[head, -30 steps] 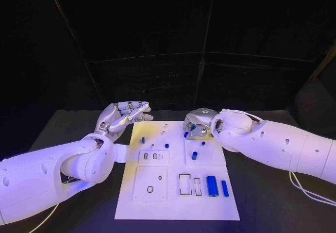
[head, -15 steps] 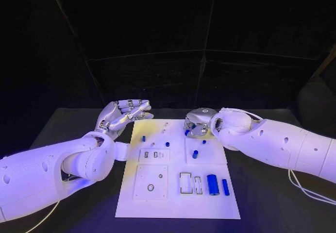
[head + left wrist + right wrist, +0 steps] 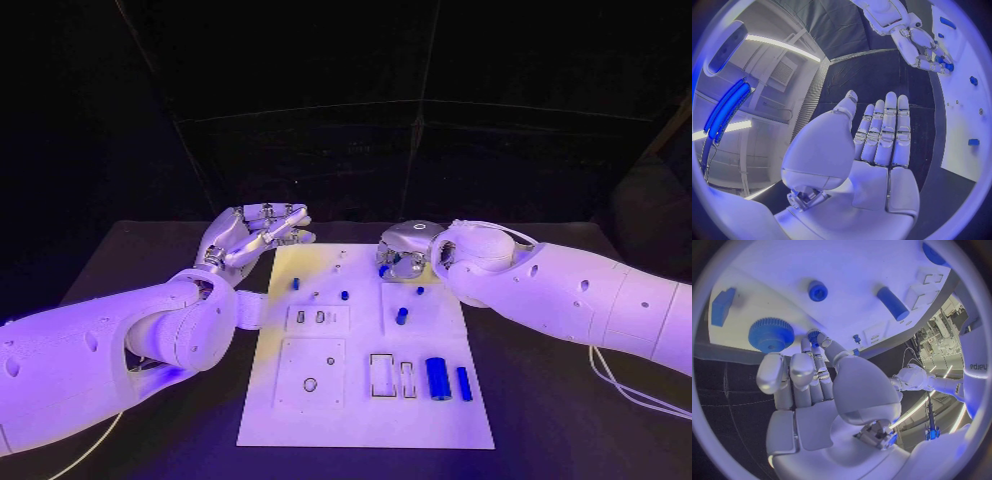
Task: Assemble the parts on the task board
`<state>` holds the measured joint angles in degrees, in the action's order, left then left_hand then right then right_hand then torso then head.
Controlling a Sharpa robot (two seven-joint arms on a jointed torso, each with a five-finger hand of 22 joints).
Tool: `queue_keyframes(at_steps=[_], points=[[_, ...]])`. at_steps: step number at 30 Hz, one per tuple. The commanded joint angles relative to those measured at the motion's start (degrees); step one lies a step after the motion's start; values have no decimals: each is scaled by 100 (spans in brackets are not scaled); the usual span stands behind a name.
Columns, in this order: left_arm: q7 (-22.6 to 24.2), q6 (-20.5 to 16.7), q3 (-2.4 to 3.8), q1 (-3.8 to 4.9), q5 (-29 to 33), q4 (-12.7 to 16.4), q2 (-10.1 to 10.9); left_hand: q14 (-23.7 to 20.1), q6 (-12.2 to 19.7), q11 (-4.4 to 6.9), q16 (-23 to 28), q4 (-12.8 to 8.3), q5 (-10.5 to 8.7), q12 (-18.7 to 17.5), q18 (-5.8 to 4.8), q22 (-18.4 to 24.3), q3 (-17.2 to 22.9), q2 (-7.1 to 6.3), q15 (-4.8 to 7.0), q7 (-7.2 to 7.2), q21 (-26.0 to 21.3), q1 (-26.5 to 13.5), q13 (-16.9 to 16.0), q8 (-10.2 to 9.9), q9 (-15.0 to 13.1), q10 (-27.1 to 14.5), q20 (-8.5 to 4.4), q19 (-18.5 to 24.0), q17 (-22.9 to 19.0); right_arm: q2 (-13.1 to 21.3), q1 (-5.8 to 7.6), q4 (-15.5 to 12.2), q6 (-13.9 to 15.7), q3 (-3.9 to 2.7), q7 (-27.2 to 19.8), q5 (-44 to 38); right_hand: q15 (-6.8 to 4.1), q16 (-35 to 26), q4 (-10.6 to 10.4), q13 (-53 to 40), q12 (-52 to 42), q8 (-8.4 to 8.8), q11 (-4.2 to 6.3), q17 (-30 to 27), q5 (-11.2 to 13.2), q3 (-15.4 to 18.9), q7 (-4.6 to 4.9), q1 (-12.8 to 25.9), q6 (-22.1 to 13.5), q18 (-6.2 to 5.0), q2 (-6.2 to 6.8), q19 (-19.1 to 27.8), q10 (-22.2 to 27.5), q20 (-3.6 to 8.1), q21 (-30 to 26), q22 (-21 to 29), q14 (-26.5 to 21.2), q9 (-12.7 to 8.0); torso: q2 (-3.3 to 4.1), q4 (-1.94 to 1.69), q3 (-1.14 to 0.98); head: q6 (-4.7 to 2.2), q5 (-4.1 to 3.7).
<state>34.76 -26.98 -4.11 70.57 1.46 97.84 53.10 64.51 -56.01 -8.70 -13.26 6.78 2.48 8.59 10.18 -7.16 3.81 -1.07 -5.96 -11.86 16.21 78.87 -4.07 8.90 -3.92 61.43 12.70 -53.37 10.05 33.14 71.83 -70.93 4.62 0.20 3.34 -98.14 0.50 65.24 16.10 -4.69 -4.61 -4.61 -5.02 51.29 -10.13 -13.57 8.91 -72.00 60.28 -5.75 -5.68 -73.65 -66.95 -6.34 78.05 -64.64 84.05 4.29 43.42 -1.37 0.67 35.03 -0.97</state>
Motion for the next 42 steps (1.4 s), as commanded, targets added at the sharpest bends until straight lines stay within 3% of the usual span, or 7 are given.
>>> queue_keyframes(at_steps=[1,7,12,17,22,25,42], points=[[13,49,4,13,-42,8,4,28,-19,-8,36,-38,28,-30,31,12,6,8,-17,-9,-29,37,10,-32,7,13,-4,-49,12,-21,6,28,-103,4,-37,-34,-32,27,5,9,1,2,-2,9,24,-44,11,-6,36,66,-22,-29,-44,-12,20,-9,85,1,1,-1,2,2,-5],[5,53,4,20,-42,5,3,29,-18,-11,43,-45,28,-40,30,16,10,18,-19,-13,-34,40,12,-40,9,12,-3,-52,15,-50,5,64,-68,5,-19,-34,-29,46,15,17,15,16,-6,14,28,-94,16,-12,34,67,11,-27,-44,-13,33,-24,77,-5,7,-3,1,4,-2],[4,56,4,23,-42,6,10,29,-18,-13,49,-52,28,-49,30,19,15,29,-20,-15,-38,45,13,-45,10,13,-2,-54,18,-27,4,12,195,5,-11,-34,-29,128,16,21,17,11,-7,84,20,-241,22,-56,94,79,38,-53,-100,-13,86,-105,74,-1,0,2,2,-1,3],[7,57,4,27,-42,3,26,29,-18,-13,49,-52,28,-49,30,19,15,29,-20,-15,-38,45,13,-45,10,13,-2,-54,18,74,2,-159,689,4,-19,-23,-34,232,4,18,7,-1,4,194,16,-337,22,-64,156,102,72,-121,-166,-12,160,-234,89,5,-1,0,7,-21,20],[8,60,4,33,-42,-3,43,31,-20,-13,55,-62,28,-58,30,22,21,40,-20,-15,-42,52,14,-51,11,15,-2,-57,22,131,3,-302,1427,0,-1,46,-36,182,16,22,19,4,1,78,-1,-468,30,-116,184,97,86,-99,-193,-8,169,-229,52,4,8,3,8,-50,30],[7,59,4,36,-42,-12,44,31,-20,-13,55,-62,28,-58,30,22,21,40,-20,-15,-42,52,14,-51,11,15,-2,-57,22,94,4,-301,1709,-2,1,74,-30,190,17,27,31,13,-4,79,13,-543,38,-132,186,103,115,-107,-193,-11,187,-259,40,1,18,3,-2,-58,40],[3,98,4,40,-41,-69,-12,31,-21,-13,56,-64,28,-60,30,23,22,41,-20,-15,-43,53,14,-52,11,16,-1,-58,22,-505,6,301,1509,-5,-51,360,-11,289,-95,43,69,52,-23,161,232,-673,52,-1,167,115,237,-123,-170,-32,235,-336,46,-12,33,-3,-1,-64,43]])
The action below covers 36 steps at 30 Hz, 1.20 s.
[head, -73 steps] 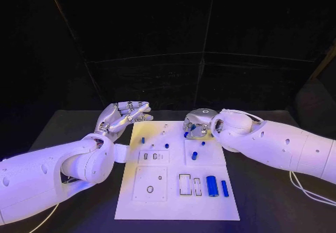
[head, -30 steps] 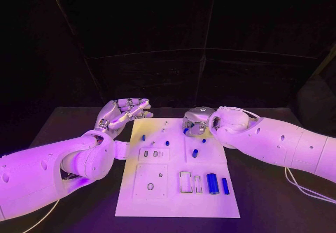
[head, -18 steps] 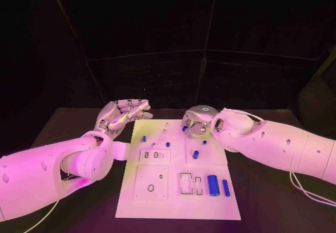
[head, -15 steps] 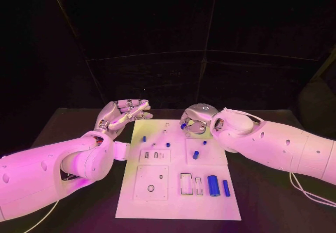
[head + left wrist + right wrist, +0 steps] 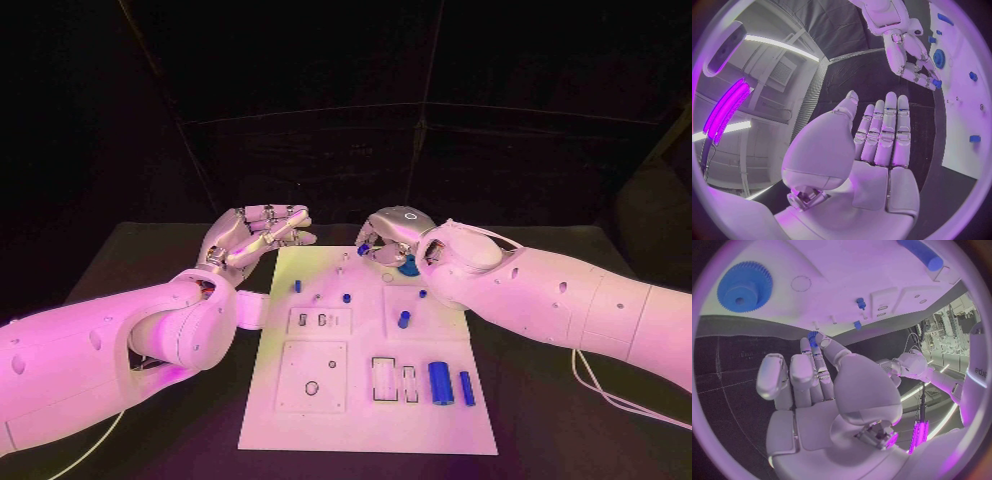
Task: Assemble the parts on the task board
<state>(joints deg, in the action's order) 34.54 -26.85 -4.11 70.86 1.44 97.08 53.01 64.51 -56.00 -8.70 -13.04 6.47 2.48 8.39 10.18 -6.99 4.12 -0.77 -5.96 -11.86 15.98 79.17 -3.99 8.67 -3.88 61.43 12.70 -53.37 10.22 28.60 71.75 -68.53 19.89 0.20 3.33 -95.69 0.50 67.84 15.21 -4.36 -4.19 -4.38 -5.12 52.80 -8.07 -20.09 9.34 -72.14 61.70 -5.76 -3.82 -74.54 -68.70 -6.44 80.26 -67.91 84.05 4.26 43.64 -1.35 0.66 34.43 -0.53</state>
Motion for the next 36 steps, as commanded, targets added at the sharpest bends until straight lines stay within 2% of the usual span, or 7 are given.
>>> queue_keyframes(at_steps=[1,6,10,12,24,36], points=[[25,86,4,11,-39,8,-3,31,-21,-13,34,-32,28,-39,30,6,-10,12,-20,-15,-21,23,6,-29,7,16,-2,-58,5,-97,14,105,-55,-5,-58,121,-10,29,-7,10,28,30,-13,10,27,-21,9,15,24,115,53,-33,6,-22,14,-9,46,-9,14,-4,3,-12,-2],[14,101,4,13,-39,-5,-12,31,-22,-14,39,-38,27,-45,30,8,-8,15,-21,-15,-24,25,6,-33,8,18,-1,-58,8,-355,13,348,-156,-4,9,120,-7,36,-25,13,33,37,-16,11,43,-28,11,33,14,115,68,-29,16,-25,15,-7,45,-12,20,-4,2,4,8],[11,106,5,16,-39,4,-4,31,-22,-14,39,-38,27,-45,30,8,-8,15,-21,-15,-24,25,6,-33,8,18,-1,-58,8,-464,13,436,-146,-4,130,87,-5,40,-36,14,34,39,-18,12,51,-32,13,43,11,115,72,-31,20,-27,17,-12,45,-13,35,-4,5,-18,12],[10,108,5,18,-39,4,-5,31,-22,-14,39,-38,27,-45,30,8,-8,15,-21,-15,-24,25,6,-33,8,18,-1,-58,8,-530,13,496,-142,-4,204,62,-5,40,-36,14,34,39,-18,12,51,-32,13,43,11,115,72,-31,20,-27,17,-12,45,-13,34,-6,5,6,15],[8,114,5,33,-39,3,-14,29,-21,-15,44,-44,27,-52,29,11,-8,16,-23,-15,-28,28,8,-38,9,17,0,-58,9,-724,13,728,-163,-4,352,-9,-2,54,-56,17,40,47,-22,22,51,-47,16,58,-3,115,84,-28,36,-30,19,-14,46,-16,38,-10,10,15,20],[5,118,5,44,-39,1,-20,29,-21,-15,44,-44,27,-52,29,11,-8,16,-23,-15,-28,28,8,-38,9,17,0,-58,9,-849,12,896,-507,-3,364,-44,6,53,-86,24,49,61,-32,2,60,-69,24,83,-38,112,116,-13,73,-37,15,-2,38,-22,37,-9,6,32,52]])
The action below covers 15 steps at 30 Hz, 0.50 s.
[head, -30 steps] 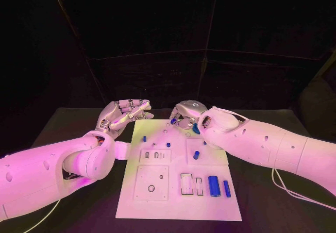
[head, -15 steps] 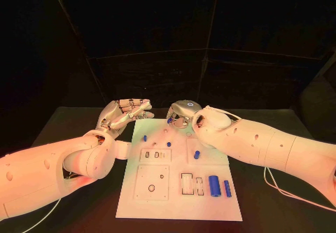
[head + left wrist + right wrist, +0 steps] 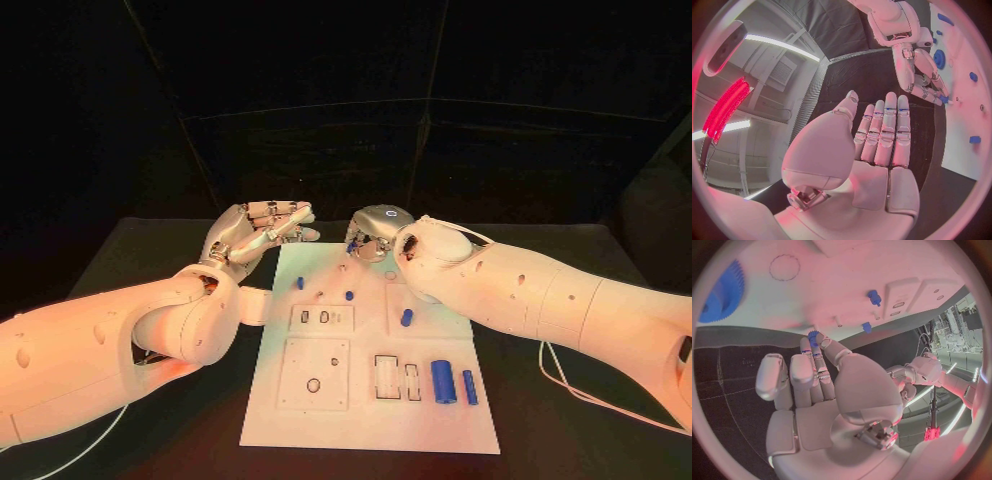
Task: Assemble the parts on the task board
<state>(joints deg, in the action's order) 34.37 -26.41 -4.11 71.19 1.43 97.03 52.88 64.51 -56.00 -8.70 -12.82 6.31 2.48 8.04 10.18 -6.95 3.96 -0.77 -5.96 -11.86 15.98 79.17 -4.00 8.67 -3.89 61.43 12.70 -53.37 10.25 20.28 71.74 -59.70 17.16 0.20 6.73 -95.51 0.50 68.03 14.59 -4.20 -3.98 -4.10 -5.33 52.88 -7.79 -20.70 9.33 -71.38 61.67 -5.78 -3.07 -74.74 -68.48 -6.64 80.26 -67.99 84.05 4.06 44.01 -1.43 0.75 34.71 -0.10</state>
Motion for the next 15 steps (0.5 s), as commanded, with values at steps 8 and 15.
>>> queue_keyframes(at_steps=[8,15], points=[[15,74,5,18,-38,-5,-8,29,-21,-15,22,-28,28,-17,30,7,8,16,-23,-16,-28,28,9,-38,10,17,0,-58,6,-56,13,36,-337,-3,-29,-67,7,34,-29,9,29,35,-13,-8,35,-13,27,10,-41,113,45,8,58,-18,15,7,36,-3,0,7,0,2,18],[4,77,5,24,-38,-29,-11,29,-21,-15,22,-28,28,-17,30,7,8,16,-23,-16,-28,28,9,-38,10,17,0,-58,6,-80,12,65,-308,-3,-33,-67,9,37,-36,10,29,36,-15,-6,36,-18,29,14,-47,114,47,7,64,-19,17,4,36,-4,2,11,0,1,21]])
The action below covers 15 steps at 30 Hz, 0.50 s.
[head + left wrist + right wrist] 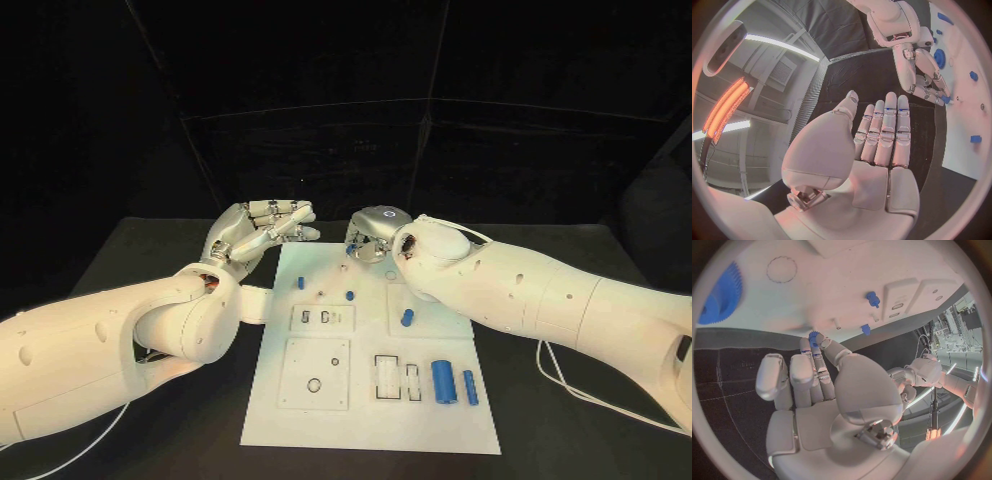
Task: Assemble the parts on the task board
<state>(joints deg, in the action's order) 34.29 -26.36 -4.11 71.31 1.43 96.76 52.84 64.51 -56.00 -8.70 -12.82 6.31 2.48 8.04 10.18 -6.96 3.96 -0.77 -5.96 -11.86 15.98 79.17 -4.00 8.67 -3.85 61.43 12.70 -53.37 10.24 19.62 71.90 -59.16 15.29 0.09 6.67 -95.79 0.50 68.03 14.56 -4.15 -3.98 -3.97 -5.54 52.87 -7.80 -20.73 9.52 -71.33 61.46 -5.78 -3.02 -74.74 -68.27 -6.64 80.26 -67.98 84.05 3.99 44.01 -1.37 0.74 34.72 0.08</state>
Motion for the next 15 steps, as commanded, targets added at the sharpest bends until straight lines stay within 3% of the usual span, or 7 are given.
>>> queue_keyframes(at_steps=[1,15], points=[[10,73,5,13,-38,-3,-7,27,-21,-16,27,-32,27,-23,30,10,8,17,-24,-16,-31,28,10,-42,6,16,0,-58,8,-19,-4,19,-109,8,-21,-39,11,40,-40,8,31,26,3,-5,39,-20,11,13,-33,114,45,9,52,-21,17,3,35,1,4,5,1,0,3],[-18,94,4,22,-38,-11,-8,24,-19,-18,35,-39,27,-34,29,14,8,19,-26,-18,-37,28,12,-49,7,13,2,-58,10,-51,-3,119,-115,9,4,-39,126,-223,-198,46,42,43,-139,-472,94,-133,126,77,-524,9,258,403,603,-123,-230,510,-110,-27,5,2,0,-1,12]])
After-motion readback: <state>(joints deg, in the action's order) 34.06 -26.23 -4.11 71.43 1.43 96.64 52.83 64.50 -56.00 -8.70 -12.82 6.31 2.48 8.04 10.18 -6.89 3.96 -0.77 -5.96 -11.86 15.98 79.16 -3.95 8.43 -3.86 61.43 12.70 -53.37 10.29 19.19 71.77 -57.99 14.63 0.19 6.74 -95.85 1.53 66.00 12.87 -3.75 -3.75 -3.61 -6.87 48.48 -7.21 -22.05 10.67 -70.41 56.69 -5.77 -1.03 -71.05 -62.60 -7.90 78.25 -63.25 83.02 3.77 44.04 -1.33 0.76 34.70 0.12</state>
